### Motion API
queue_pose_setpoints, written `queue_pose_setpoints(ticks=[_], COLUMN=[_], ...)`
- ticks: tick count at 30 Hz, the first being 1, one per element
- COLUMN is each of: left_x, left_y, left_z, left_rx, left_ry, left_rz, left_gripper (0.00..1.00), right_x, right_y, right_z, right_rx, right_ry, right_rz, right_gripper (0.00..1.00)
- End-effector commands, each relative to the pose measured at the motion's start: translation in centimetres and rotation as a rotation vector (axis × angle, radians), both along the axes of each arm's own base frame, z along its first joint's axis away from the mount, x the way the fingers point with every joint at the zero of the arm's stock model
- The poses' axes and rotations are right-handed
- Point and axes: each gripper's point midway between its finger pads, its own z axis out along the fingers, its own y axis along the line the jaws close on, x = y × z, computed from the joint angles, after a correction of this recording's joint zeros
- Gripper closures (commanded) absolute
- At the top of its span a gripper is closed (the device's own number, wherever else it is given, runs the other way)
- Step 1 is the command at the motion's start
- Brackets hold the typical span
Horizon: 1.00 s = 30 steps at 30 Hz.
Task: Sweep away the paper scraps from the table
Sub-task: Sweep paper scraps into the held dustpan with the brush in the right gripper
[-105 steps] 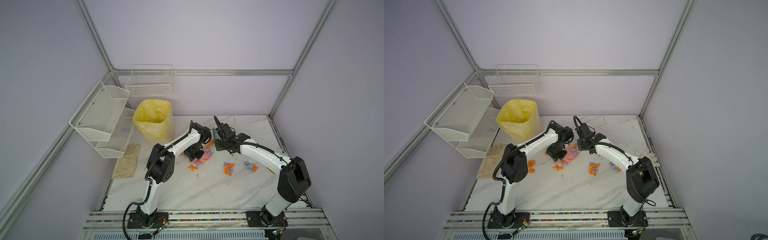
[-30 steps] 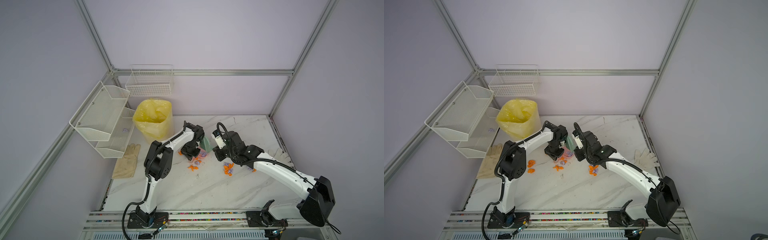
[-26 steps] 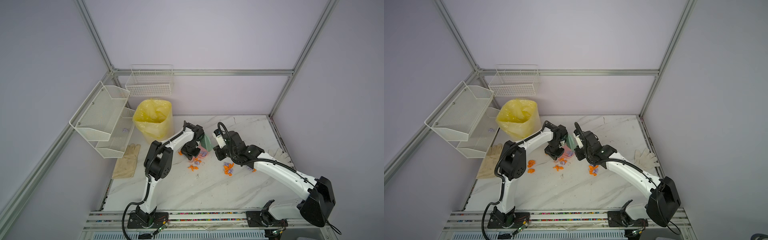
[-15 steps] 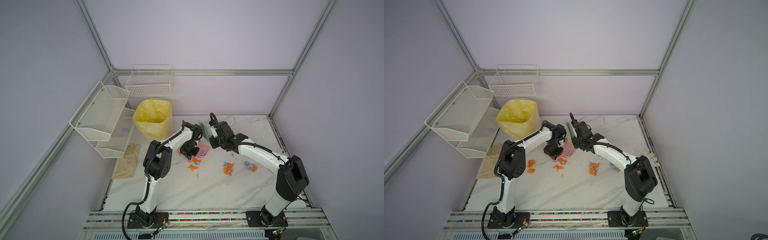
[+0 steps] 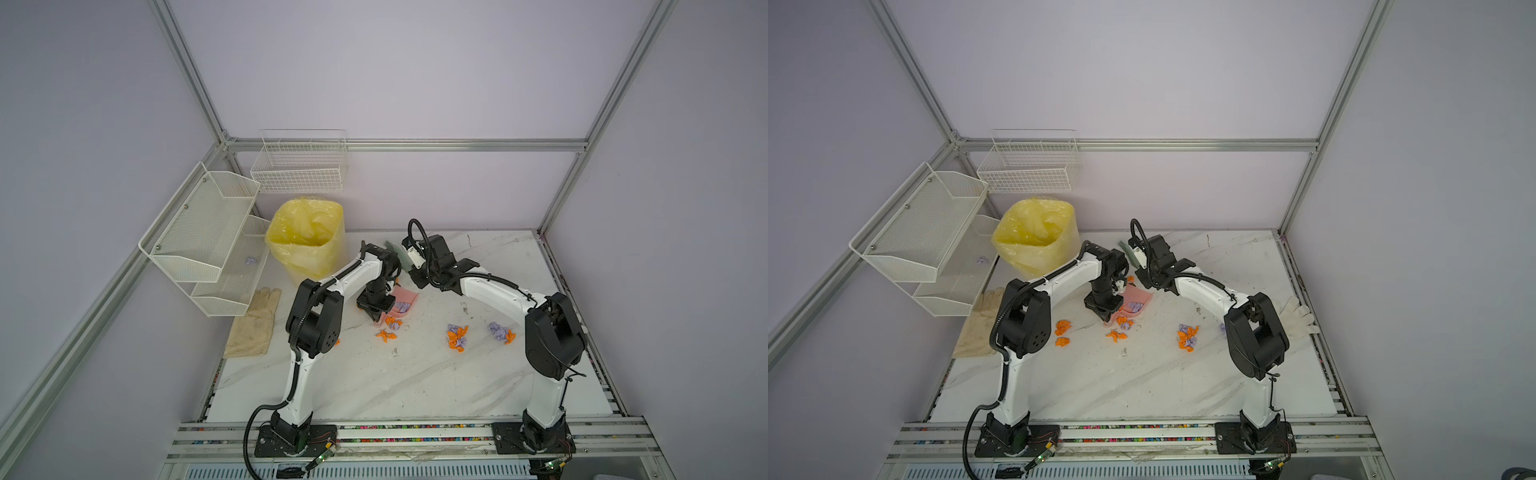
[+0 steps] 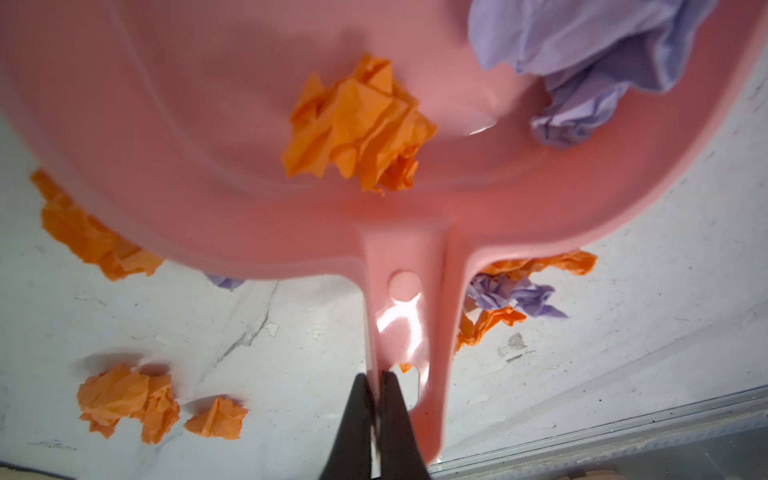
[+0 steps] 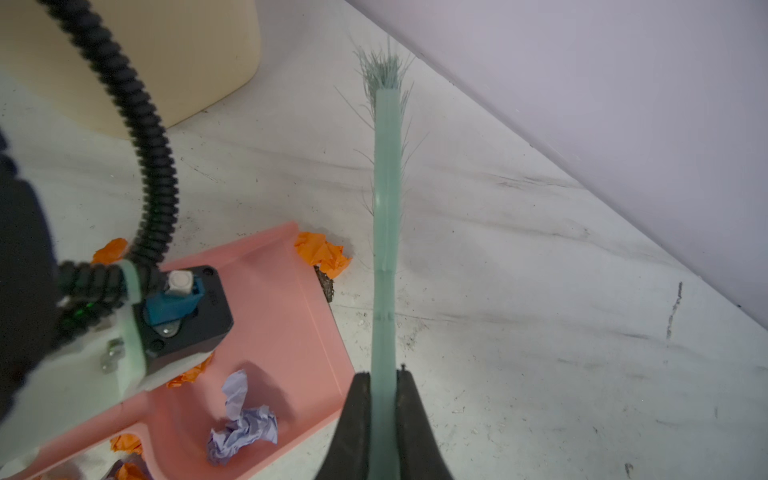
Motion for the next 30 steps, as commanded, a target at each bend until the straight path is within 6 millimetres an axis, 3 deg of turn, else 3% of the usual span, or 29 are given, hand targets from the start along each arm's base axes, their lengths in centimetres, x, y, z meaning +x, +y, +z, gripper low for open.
queue_pose_setpoints(ticks=[1, 5, 13, 24, 30], left_x=[0.2, 0.5, 0.8, 1.4, 1.6], left_y=[0.2, 0.5, 0.9, 0.9, 0.9], left_z=[1.0, 1.3, 1.3, 1.4, 1.6], left_rx=[-0.030, -0.034, -0.037, -0.039, -0.041], left_ry=[0.019, 0.009, 0.002, -0.018, -0.032], left_rz=[0.010, 0.017, 0.026, 0.030, 0.036], left_gripper=[1.00, 1.00, 1.00, 1.00, 1.00], right_x=[0.0, -1.2, -4.8, -10.6, -9.0], right_y=[1.6, 1.6, 0.7, -0.5, -2.2], right_z=[-0.4, -2.2, -2.2, 3.7, 4.5], right_rx=[0.014, 0.004, 0.065, 0.269, 0.290], right_ry=[0.000, 0.058, 0.149, 0.154, 0.153], right_rz=[0.102, 0.138, 0.152, 0.194, 0.028], right_gripper=[1.00, 1.00, 1.00, 1.00, 1.00])
